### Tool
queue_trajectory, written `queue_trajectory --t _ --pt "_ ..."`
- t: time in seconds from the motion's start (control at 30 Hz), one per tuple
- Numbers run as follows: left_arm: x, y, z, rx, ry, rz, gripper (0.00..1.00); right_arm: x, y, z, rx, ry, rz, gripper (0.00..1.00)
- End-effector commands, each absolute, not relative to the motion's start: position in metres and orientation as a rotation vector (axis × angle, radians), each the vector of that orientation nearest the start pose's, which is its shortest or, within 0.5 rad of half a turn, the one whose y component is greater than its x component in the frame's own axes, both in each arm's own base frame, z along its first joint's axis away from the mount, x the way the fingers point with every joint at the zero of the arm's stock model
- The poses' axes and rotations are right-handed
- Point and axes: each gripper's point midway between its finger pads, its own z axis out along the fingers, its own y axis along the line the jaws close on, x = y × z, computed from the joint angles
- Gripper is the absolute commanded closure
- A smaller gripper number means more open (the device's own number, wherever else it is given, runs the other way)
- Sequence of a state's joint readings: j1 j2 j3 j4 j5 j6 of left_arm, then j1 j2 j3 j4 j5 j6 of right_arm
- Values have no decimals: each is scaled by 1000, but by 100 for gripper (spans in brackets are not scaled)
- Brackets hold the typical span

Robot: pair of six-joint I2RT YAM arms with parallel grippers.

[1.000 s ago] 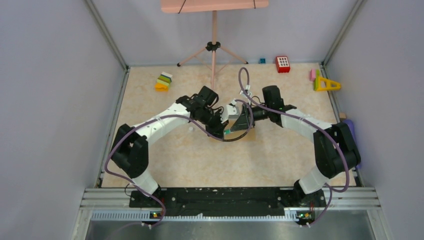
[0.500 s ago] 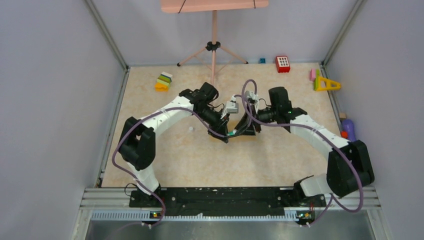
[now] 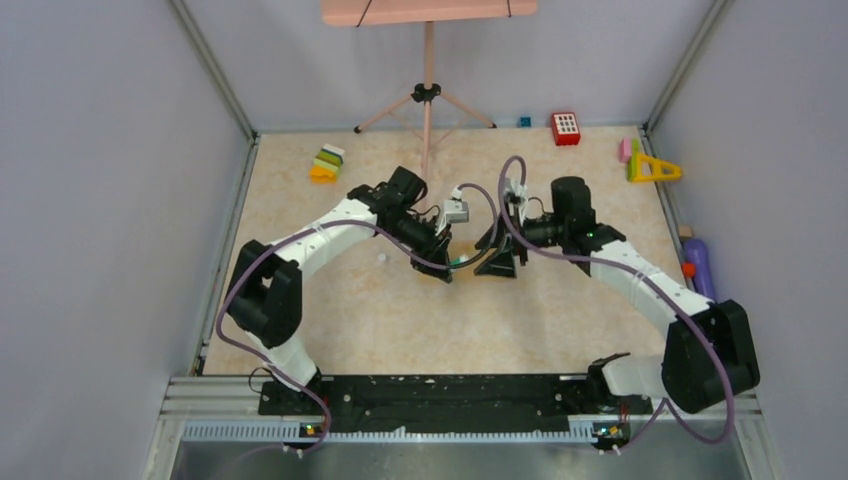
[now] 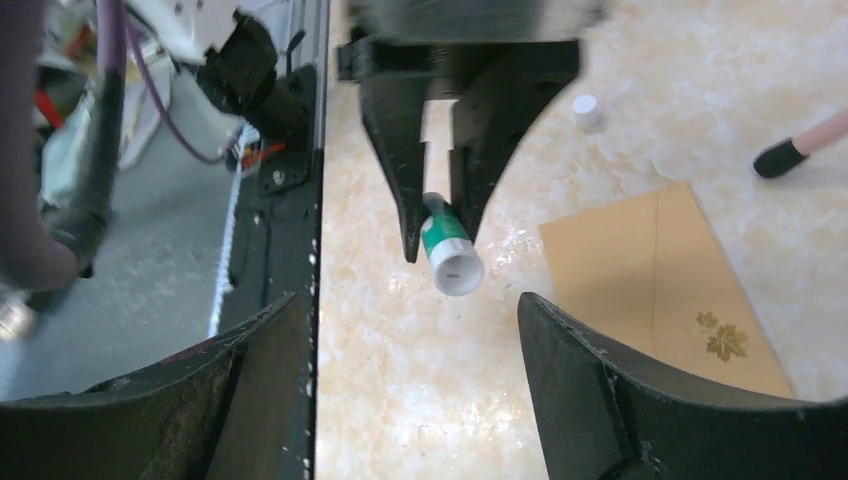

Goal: Place the letter into the envelope and seal it
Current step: Screw the solid glue.

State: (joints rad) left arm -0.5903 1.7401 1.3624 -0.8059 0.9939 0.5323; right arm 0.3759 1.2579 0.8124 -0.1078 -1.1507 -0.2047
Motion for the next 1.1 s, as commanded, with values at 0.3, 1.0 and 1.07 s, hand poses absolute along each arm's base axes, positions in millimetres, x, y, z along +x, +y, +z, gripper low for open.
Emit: queue_trajectory --t 0.3,1.0,1.07 --pt "290 -294 165 1291 1940 -757 100 267 260 219 -598 1896 1654 32" --pt "294 -304 143 1357 1966 -526 100 298 278 179 -413 2041 1726 48" --pt "292 -305 142 1368 1966 -526 100 299 278 179 -411 2042 1726 49"
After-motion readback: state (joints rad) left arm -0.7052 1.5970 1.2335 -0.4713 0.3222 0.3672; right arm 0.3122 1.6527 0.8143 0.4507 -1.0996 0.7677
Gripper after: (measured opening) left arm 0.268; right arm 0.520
